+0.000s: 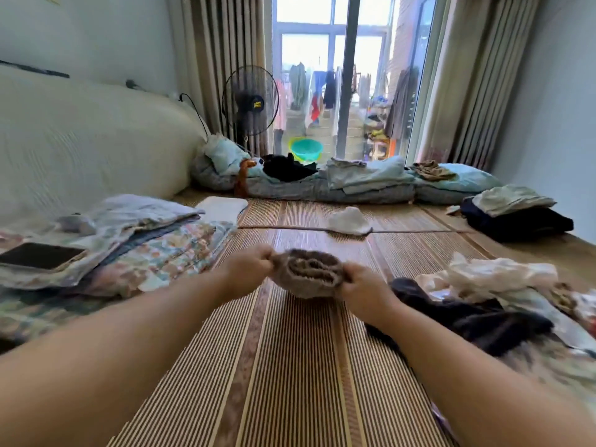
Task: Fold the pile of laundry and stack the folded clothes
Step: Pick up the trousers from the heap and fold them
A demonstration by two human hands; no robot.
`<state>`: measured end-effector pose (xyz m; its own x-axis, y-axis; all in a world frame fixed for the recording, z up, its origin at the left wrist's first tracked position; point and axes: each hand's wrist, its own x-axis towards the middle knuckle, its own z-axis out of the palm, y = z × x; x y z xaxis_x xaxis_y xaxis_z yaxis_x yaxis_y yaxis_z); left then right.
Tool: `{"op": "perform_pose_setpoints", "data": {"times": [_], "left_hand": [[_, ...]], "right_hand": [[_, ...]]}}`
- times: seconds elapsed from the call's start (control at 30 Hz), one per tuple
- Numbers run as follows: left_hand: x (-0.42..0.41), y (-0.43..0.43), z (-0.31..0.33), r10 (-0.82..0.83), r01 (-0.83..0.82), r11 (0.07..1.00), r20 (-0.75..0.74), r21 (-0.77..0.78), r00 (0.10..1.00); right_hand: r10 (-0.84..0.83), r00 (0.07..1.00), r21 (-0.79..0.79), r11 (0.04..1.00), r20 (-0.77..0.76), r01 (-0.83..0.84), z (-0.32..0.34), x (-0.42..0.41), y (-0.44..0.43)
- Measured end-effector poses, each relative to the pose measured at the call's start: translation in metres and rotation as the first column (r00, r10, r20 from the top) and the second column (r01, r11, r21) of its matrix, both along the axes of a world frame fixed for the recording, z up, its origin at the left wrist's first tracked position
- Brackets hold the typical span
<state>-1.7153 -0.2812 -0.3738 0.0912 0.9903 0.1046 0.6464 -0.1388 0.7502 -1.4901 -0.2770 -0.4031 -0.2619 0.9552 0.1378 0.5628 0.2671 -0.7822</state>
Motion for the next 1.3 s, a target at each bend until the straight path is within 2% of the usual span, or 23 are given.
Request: {"op": "perform_pose_setpoints", "data": {"times": [0.07, 0.17, 0.3, 0.37, 0.43, 0.47, 0.5, 0.53, 0.6, 0.73, 0.8, 0.87, 0.93, 0.97, 1.0, 1.03, 1.07, 1.1, 1.17, 1.23, 1.3], "left_hand": [[0.003, -0.038, -0.051, -0.028, 0.023, 0.994, -0.047, -0.108, 0.998], [0.003, -0.082, -0.105, -0.094, 0.08, 0.963, -0.045, -0.258, 0.995], [0.0, -0.119, -0.125, -0.142, 0.127, 0.95, -0.034, -0.286, 0.989], [-0.002, -0.124, -0.123, -0.21, 0.214, 0.938, 0.042, -0.275, 0.977], [-0.003, -0.128, -0.123, -0.288, 0.283, 0.923, 0.022, -0.26, 0.958], [0.0, -0.13, -0.118, -0.31, 0.307, 0.916, 0.031, -0.258, 0.95], [0.003, -0.131, -0.114, -0.316, 0.333, 0.906, 0.108, -0.261, 0.943], [0.006, -0.131, -0.111, -0.3, 0.354, 0.899, 0.227, -0.257, 0.927], [0.01, -0.122, -0.109, -0.213, 0.308, 0.915, 0.336, -0.262, 0.918], [0.013, -0.086, -0.124, 0.069, 0.009, 0.959, 0.265, -0.282, 0.962], [0.017, -0.076, -0.133, 0.138, -0.075, 0.966, 0.249, -0.246, 0.959], [0.022, -0.076, -0.139, 0.06, -0.044, 0.991, 0.131, -0.124, 0.99], [0.026, -0.084, -0.146, -0.17, 0.169, 0.985, -0.079, -0.011, 0.982], [0.026, -0.088, -0.149, -0.291, 0.287, 0.956, -0.249, -0.054, 0.924], [0.025, -0.088, -0.154, -0.386, 0.359, 0.922, -0.431, -0.148, 0.816], [0.021, -0.085, -0.159, -0.441, 0.371, 0.897, -0.57, -0.243, 0.693], [0.017, -0.08, -0.164, -0.474, 0.351, 0.88, -0.64, -0.32, 0.605], [0.015, -0.075, -0.165, -0.504, 0.322, 0.864, -0.66, -0.388, 0.557], [0.009, -0.064, -0.169, -0.546, 0.286, 0.834, -0.634, -0.472, 0.548], [0.005, -0.056, -0.165, -0.57, 0.283, 0.813, -0.599, -0.508, 0.563], [-0.001, -0.053, -0.162, -0.566, 0.29, 0.817, -0.596, -0.499, 0.569]], "right_hand": [[0.018, 0.997, -0.101, 0.995, 0.07, -0.011, -0.047, 0.004, -0.028], [0.076, 0.973, -0.211, 0.977, 0.22, -0.028, -0.085, 0.01, -0.071], [0.137, 0.924, -0.23, 0.972, 0.358, -0.055, -0.1, 0.028, -0.106], [0.177, 0.918, -0.238, 0.967, 0.354, -0.094, -0.096, 0.033, -0.114], [0.239, 0.923, -0.306, 0.941, 0.303, -0.144, -0.088, 0.035, -0.119], [0.251, 0.939, -0.356, 0.921, 0.234, -0.157, -0.084, 0.035, -0.12], [0.239, 0.964, -0.402, 0.899, 0.115, -0.175, -0.077, 0.035, -0.12], [0.211, 0.977, -0.441, 0.877, -0.006, -0.192, -0.072, 0.033, -0.118], [0.106, 0.99, -0.433, 0.891, -0.095, -0.137, -0.067, 0.03, -0.108], [-0.175, 0.983, -0.308, 0.933, 0.057, 0.184, -0.085, 0.017, -0.074], [-0.277, 0.956, -0.223, 0.93, 0.098, 0.293, -0.099, 0.013, -0.067], [-0.249, 0.96, -0.074, 0.963, 0.128, 0.259, -0.108, 0.014, -0.074], [-0.071, 0.959, 0.112, 0.993, 0.274, 0.042, -0.117, 0.018, -0.084], [0.041, 0.911, 0.13, 0.986, 0.41, -0.103, -0.121, 0.019, -0.087], [0.146, 0.828, 0.075, 0.973, 0.541, -0.22, -0.125, 0.021, -0.087], [0.231, 0.73, -0.033, 0.961, 0.644, -0.275, -0.13, 0.023, -0.085], [0.292, 0.653, -0.139, 0.951, 0.699, -0.276, -0.133, 0.025, -0.082], [0.326, 0.599, -0.208, 0.943, 0.732, -0.259, -0.137, 0.028, -0.078], [0.345, 0.536, -0.248, 0.937, 0.77, -0.247, -0.143, 0.032, -0.07], [0.343, 0.512, -0.252, 0.937, 0.788, -0.241, -0.144, 0.034, -0.063], [0.35, 0.527, -0.279, 0.937, 0.774, -0.211, -0.14, 0.037, -0.056]]}}
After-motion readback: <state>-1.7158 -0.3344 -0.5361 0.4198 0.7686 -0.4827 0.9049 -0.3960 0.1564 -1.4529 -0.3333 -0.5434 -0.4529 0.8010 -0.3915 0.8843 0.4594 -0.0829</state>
